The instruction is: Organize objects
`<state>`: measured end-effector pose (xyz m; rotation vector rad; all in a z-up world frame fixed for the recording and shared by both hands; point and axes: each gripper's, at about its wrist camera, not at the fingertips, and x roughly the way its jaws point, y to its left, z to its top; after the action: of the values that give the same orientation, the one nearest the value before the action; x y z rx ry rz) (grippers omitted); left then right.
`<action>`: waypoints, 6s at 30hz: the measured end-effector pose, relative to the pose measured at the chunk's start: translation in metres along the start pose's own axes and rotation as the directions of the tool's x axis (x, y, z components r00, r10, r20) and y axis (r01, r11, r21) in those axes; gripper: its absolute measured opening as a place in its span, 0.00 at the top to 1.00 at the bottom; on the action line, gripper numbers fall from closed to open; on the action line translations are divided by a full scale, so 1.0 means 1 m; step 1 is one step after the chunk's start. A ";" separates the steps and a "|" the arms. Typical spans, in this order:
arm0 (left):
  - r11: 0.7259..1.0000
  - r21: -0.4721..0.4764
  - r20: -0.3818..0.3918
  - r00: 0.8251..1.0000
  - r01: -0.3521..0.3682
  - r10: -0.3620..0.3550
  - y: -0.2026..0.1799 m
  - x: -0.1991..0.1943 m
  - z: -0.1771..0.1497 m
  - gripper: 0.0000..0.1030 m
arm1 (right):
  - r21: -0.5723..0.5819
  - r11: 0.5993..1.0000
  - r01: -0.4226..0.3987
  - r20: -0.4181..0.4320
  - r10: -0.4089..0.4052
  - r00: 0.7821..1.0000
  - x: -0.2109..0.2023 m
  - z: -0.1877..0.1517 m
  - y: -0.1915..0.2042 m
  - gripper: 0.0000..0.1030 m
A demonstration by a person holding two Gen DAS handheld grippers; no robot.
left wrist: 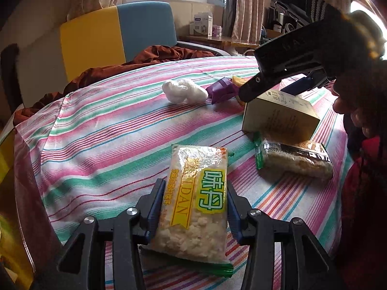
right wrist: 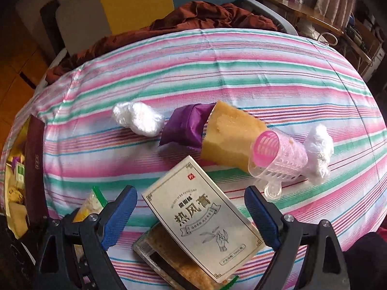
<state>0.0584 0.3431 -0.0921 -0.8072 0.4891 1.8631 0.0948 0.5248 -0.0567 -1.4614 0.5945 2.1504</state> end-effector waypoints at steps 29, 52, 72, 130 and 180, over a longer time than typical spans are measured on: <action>1.000 0.009 -0.014 0.999 -0.029 0.029 -0.002 -0.002 0.005 0.56 | -0.116 0.991 0.065 0.001 -0.066 0.998 0.024 -0.011 0.020 0.49; 0.974 -0.164 0.139 0.974 -0.154 0.177 0.044 -0.137 0.028 0.56 | -0.165 0.985 0.058 0.155 -0.032 0.987 -0.001 -0.011 0.029 0.49; 0.793 -0.515 0.105 0.894 -0.326 0.436 0.180 -0.226 -0.059 0.56 | -0.387 0.909 -0.156 0.180 0.240 0.954 -0.035 0.004 0.204 0.49; 0.666 -0.701 -0.049 0.949 -0.255 0.312 0.301 -0.166 -0.045 0.56 | -0.457 0.868 -0.194 0.162 0.295 0.942 -0.020 -0.023 0.293 0.21; 0.952 -0.256 0.037 0.983 -0.166 0.181 0.090 -0.158 0.009 0.00 | 0.400 0.909 -0.115 0.400 -0.060 0.915 -0.074 -0.026 -0.084 0.06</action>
<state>0.0162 0.2106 0.0255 -0.8960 0.2952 2.1364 0.1880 0.5657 -0.0039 -0.7540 0.8533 2.0915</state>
